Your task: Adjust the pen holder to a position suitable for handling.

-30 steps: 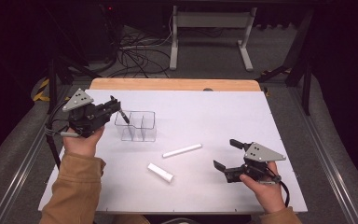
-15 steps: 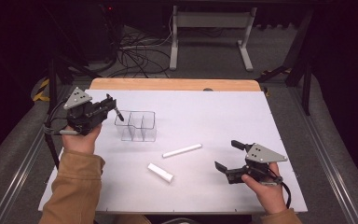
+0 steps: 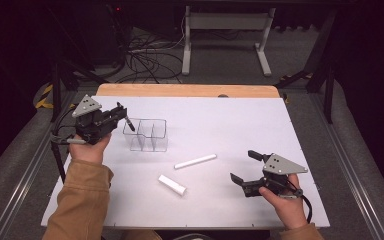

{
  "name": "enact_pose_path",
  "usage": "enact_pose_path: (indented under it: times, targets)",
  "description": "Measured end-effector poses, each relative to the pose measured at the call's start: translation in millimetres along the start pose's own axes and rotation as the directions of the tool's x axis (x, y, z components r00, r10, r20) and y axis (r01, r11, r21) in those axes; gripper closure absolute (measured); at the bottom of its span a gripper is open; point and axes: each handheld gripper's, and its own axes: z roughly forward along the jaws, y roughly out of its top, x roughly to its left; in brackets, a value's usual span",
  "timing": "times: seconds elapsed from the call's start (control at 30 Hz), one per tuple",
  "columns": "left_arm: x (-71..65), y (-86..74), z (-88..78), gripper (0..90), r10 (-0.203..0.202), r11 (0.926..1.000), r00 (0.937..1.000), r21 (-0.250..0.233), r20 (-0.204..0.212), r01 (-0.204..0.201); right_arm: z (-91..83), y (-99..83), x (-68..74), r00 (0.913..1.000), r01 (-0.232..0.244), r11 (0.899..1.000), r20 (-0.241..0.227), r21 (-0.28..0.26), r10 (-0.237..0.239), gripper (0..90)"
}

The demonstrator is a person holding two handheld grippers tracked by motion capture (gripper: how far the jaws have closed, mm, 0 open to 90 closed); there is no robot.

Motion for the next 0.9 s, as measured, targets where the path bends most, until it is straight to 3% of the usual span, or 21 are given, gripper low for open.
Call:
enact_pose_path:
  times: [0.9]
  targets:
    - [5.5, -17.5, 18.2, 78.8, -0.032, 0.9935, 0.9988, 0.110, 0.036, 0.028, 3.3, 0.2, -0.9, 1.0000, 0.003, 1.000, -0.006, 0.009, -0.003, 4.8]
